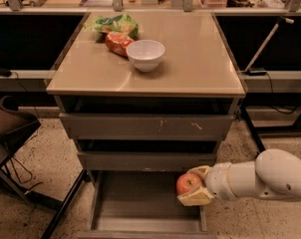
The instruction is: Place apple into bottom drawer
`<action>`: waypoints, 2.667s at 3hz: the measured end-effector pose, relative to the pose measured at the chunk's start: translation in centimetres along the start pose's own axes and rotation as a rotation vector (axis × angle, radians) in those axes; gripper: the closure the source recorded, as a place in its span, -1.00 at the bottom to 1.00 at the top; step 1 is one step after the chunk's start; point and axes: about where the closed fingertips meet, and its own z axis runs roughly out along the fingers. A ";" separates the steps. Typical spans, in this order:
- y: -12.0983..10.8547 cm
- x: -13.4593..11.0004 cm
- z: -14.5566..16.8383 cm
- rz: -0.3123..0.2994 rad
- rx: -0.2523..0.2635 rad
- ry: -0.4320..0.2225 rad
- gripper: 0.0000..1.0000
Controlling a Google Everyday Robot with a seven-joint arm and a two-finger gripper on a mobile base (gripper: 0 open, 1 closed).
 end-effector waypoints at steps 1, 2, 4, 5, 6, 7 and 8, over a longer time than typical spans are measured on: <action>0.0 -0.1 0.0 -0.002 0.001 0.001 1.00; -0.7 2.2 2.6 -0.017 0.026 0.009 1.00; -3.9 7.1 10.4 -0.033 0.093 0.053 1.00; -3.9 7.1 10.4 -0.032 0.094 0.053 1.00; -5.6 10.1 12.9 -0.039 0.120 0.065 1.00; -9.4 15.2 17.4 -0.014 0.150 0.090 1.00; -12.8 19.3 20.1 0.040 0.191 0.088 1.00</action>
Offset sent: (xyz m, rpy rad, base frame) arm 0.0178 0.0019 -0.1157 -0.0725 -0.0742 -0.0285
